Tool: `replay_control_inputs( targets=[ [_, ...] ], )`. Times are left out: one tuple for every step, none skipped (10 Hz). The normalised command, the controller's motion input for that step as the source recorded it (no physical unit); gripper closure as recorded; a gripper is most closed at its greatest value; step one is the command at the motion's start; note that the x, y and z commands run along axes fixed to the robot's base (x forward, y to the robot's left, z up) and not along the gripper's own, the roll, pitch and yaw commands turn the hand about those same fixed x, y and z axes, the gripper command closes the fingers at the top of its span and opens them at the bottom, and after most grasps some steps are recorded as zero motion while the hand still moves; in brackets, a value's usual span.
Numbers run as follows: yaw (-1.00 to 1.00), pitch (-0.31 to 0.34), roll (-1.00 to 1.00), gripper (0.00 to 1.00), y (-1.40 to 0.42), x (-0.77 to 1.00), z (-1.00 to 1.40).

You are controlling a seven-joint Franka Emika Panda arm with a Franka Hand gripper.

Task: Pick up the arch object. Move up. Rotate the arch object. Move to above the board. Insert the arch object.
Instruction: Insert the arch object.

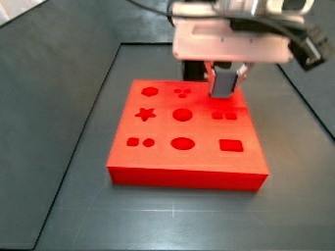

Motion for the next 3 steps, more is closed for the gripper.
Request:
replay_control_inputs(
  targets=[
    [0.0, -0.103, -0.07, 1.0, 0.01, 0.14, -0.08],
    [-0.06, -0.076, -0.11, 1.0, 0.05, 0.03, -0.13],
    [0.0, -0.004, 0.06, 1.0, -0.16, 0.0, -0.03]
  ],
)
